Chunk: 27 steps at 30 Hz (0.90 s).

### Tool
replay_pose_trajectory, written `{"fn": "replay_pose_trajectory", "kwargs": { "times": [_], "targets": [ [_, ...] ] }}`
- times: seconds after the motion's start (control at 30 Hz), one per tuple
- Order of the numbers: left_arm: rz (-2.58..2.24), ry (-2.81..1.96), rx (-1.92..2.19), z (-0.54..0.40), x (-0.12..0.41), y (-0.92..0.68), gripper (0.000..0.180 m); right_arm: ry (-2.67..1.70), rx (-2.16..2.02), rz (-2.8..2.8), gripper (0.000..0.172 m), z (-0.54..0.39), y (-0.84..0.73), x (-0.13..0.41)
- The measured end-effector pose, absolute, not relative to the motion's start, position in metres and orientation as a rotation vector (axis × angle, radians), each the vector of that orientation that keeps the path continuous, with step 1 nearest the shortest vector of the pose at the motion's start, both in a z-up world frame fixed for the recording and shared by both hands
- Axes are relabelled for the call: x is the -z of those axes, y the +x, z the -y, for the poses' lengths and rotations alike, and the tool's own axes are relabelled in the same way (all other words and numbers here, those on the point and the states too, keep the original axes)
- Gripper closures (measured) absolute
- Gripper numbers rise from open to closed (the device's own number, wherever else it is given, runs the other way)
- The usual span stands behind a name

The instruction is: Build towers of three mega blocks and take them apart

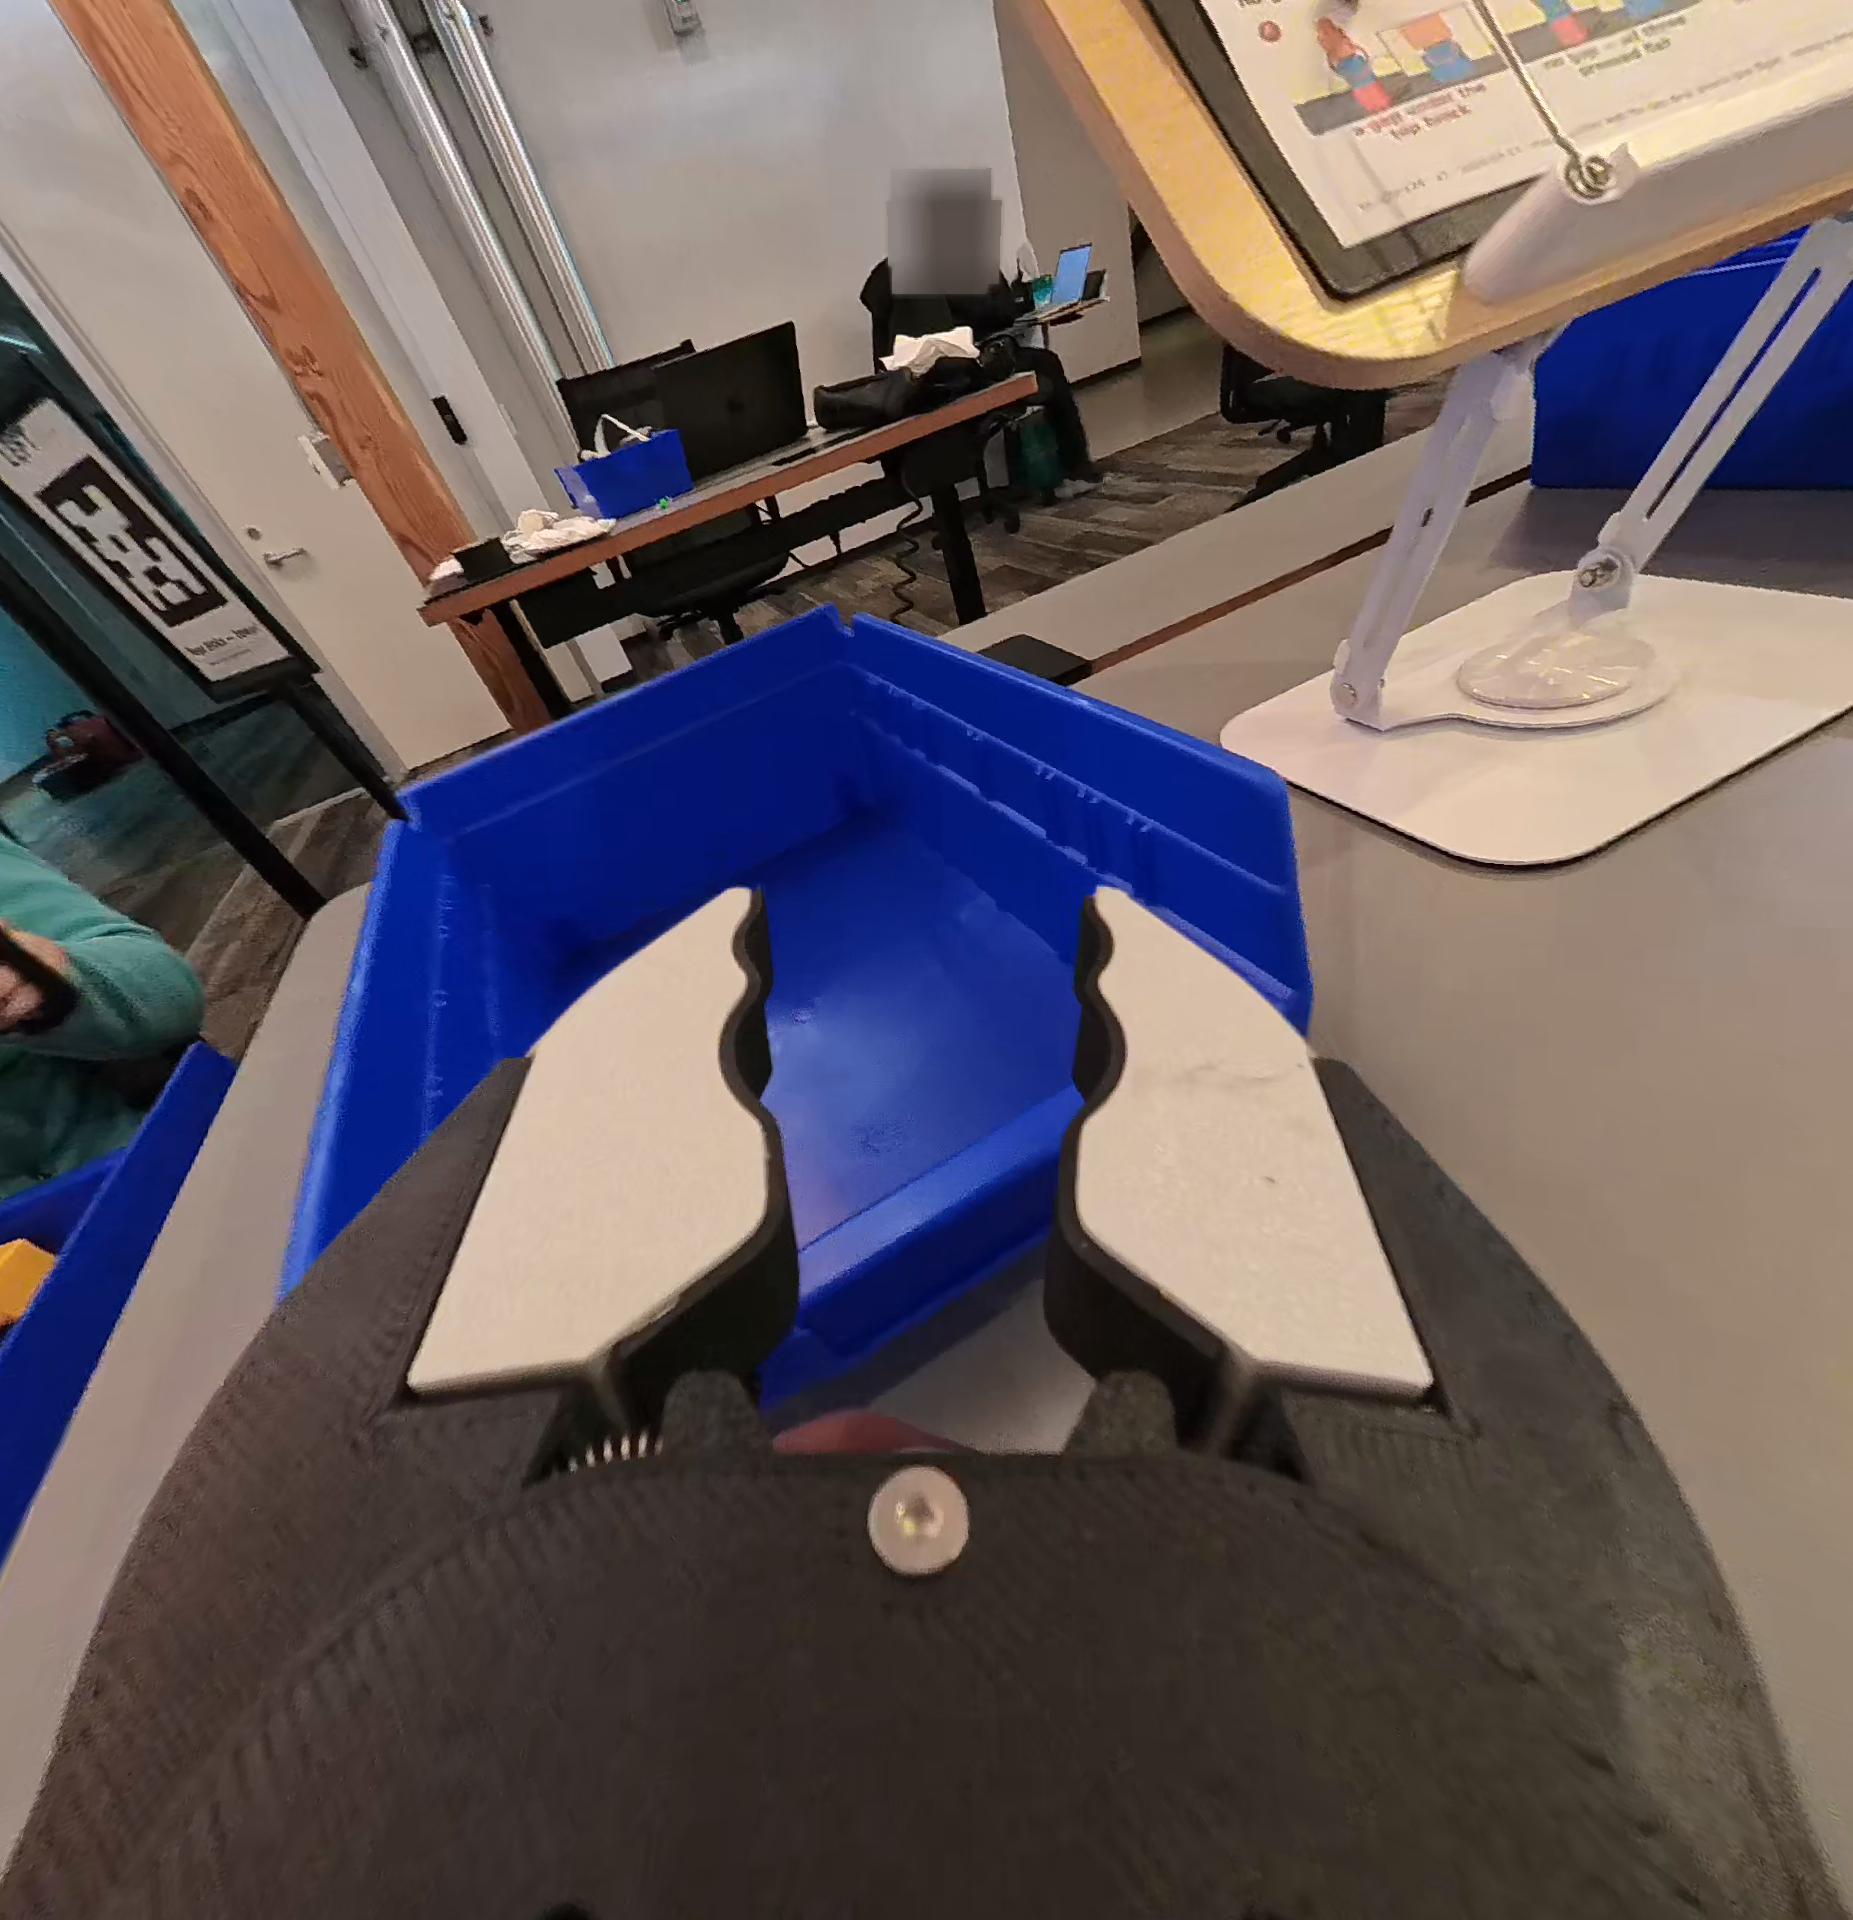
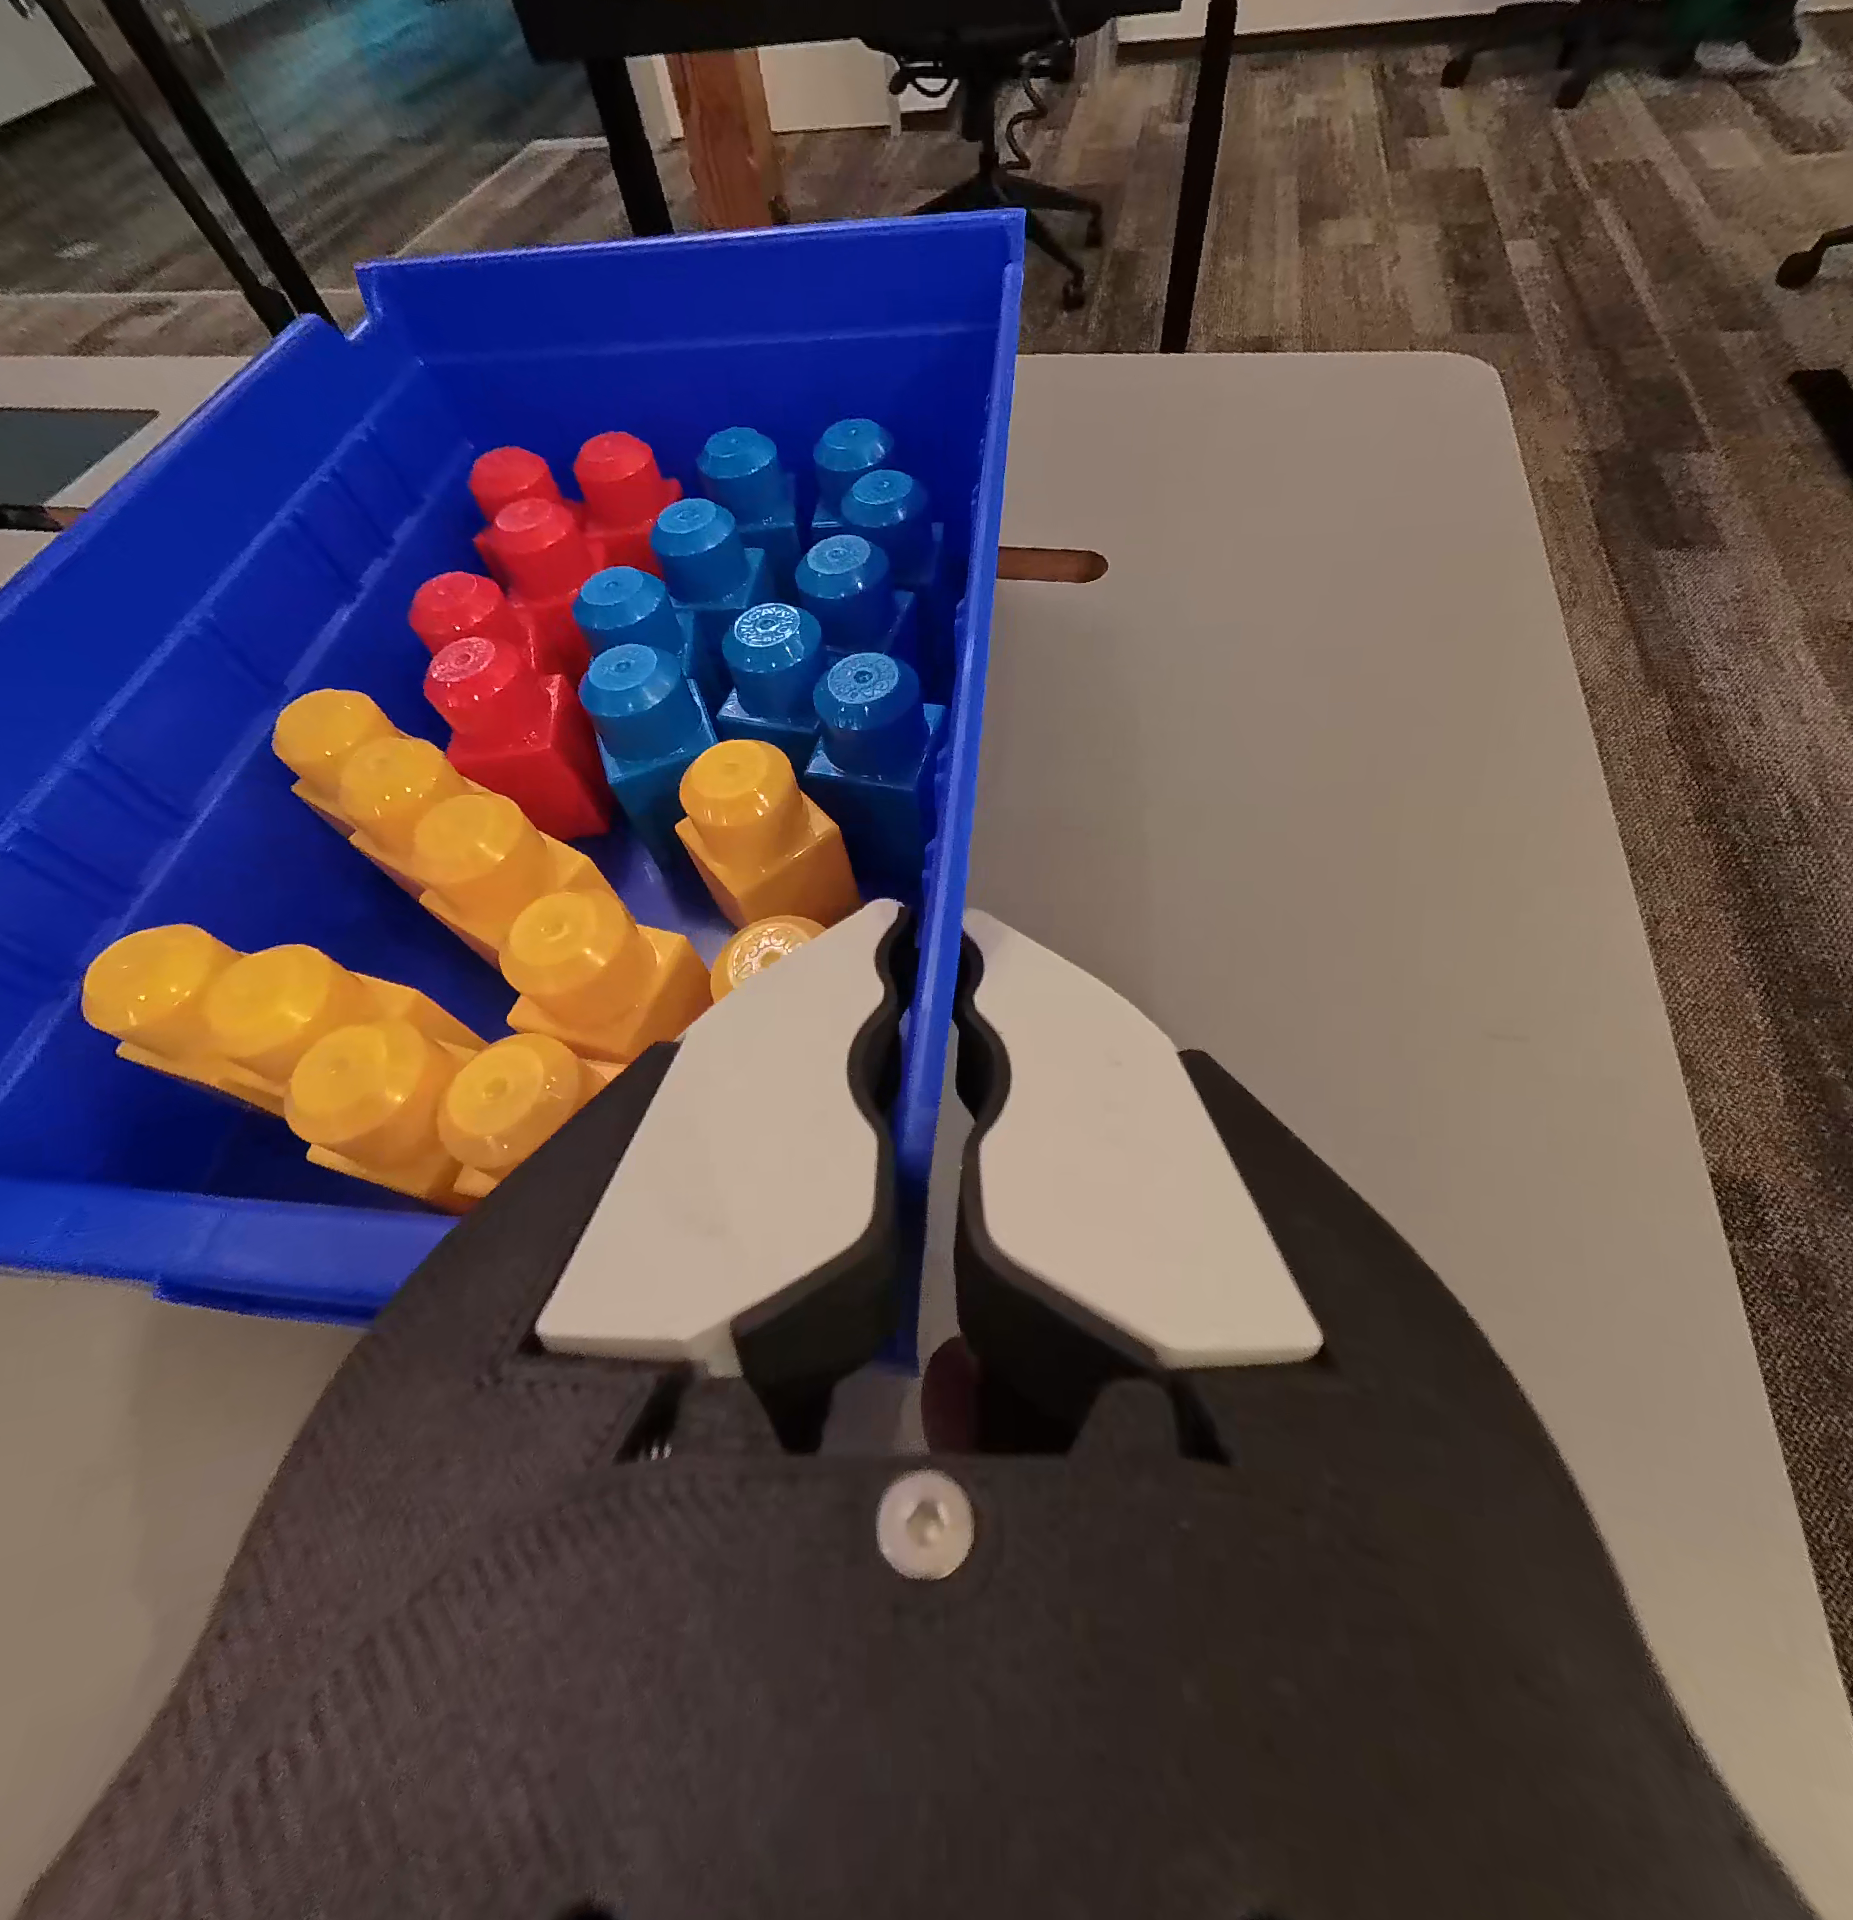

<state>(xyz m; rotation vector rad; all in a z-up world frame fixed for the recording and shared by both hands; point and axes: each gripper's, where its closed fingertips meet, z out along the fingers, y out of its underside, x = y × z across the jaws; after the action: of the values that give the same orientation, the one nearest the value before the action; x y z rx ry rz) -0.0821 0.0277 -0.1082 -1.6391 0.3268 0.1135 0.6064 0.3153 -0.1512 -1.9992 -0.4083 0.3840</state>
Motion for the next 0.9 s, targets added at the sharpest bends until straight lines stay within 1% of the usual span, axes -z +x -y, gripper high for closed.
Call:
{"fn": "replay_pose_trajectory", "kwargs": {
  "times": [0.1,0.13,0.17,0.2,0.23,0.33,0.4,0.47,0.57,0.63,0.7,0.9],
  "targets": [
    [-0.289,-1.623,-0.156,-0.025,0.099,-0.098,0.124,-2.01,-0.386,0.413,0.166,-0.318,0.606,0.152],
    [-0.266,-1.624,-0.169,-0.025,0.097,-0.106,0.123,-2.03,-0.392,0.41,0.16,-0.319,0.606,0.154],
    [-0.24,-1.62,-0.171,-0.023,0.093,-0.115,0.122,-2.047,-0.394,0.402,0.149,-0.32,0.607,0.156],
    [-0.216,-1.618,-0.179,-0.022,0.09,-0.125,0.121,-2.058,-0.422,0.404,0.151,-0.321,0.605,0.157],
    [-0.192,-1.622,-0.202,-0.021,0.088,-0.135,0.118,-2.061,-0.462,0.413,0.157,-0.32,0.601,0.157],
    [-0.107,-1.631,-0.251,-0.017,0.082,-0.168,0.113,-2.064,-0.483,0.424,0.159,-0.32,0.599,0.157],
    [-0.045,-1.652,-0.28,-0.014,0.08,-0.19,0.105,-2.065,-0.474,0.408,0.166,-0.322,0.602,0.157],
    [0.018,-1.669,-0.291,-0.012,0.079,-0.21,0.095,-2.071,-0.455,0.433,0.167,-0.322,0.6,0.157],
    [0.062,-1.805,-0.242,-0.021,0.098,-0.225,0.078,-2.074,-0.447,0.453,0.168,-0.321,0.598,0.157],
    [0.07,-1.822,-0.204,-0.027,0.104,-0.225,0.075,-2.073,-0.449,0.46,0.168,-0.32,0.598,0.157],
    [0.056,-1.895,-0.181,-0.033,0.117,-0.222,0.067,-2.071,-0.45,0.464,0.168,-0.319,0.598,0.157],
    [0.016,-1.983,-0.058,-0.049,0.143,-0.202,0.072,-2.071,-0.456,0.47,0.167,-0.317,0.599,0.157]
  ]
}}
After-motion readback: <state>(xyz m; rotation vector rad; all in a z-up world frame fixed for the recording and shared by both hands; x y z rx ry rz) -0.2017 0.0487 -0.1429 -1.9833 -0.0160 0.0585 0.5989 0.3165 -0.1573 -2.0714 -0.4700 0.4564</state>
